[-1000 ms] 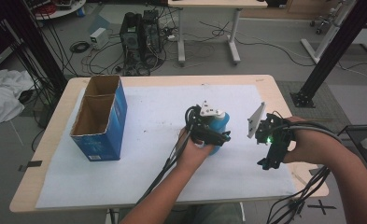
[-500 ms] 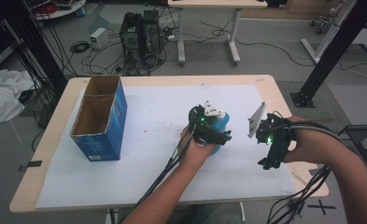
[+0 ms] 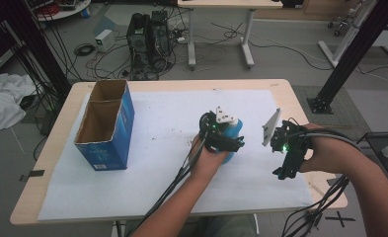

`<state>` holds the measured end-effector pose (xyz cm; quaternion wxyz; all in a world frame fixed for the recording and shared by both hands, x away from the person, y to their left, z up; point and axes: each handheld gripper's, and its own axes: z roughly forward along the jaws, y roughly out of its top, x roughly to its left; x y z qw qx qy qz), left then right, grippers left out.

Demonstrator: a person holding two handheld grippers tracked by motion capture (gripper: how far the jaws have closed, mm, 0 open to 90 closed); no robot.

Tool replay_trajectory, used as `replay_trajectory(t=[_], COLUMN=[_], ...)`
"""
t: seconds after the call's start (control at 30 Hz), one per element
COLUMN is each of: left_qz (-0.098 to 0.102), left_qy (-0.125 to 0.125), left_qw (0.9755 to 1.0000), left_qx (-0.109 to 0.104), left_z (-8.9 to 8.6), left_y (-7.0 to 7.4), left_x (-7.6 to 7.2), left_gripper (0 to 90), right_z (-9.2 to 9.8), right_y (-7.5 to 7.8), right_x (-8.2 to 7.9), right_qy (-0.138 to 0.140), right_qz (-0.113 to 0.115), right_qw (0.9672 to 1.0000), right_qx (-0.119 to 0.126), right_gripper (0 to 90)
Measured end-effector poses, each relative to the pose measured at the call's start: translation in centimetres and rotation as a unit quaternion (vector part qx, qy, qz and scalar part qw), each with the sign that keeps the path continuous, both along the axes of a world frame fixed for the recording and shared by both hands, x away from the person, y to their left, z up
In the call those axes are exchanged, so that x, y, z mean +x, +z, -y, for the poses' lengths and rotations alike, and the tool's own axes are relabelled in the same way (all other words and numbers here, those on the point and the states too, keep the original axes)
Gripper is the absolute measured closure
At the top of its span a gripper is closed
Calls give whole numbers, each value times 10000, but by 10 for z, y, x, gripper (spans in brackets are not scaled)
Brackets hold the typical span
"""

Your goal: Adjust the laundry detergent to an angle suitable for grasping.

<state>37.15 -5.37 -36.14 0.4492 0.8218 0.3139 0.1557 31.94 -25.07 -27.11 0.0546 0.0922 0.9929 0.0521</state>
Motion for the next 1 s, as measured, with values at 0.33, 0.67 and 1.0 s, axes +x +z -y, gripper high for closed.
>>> replay_trajectory(t=[0.33, 0.67, 1.0], left_qz=[53, 182, 218], left_qy=[8, 26, 13], left_qw=[10000, 9998, 9997], left_qx=[-25, -3, 124], left_z=[3, 3, 6], left_y=[-1, 1, 0], left_x=[-2, -2, -4], left_gripper=[191, 259, 305], right_z=[1, 1, -1], right_y=[0, -2, -1], right_x=[-1, 0, 0], right_qy=[-8, 12, 27], right_qz=[5, -69, -57], right_qw=[10000, 10000, 10000], right_qx=[-3, -62, -55], right_gripper=[35, 35, 35])
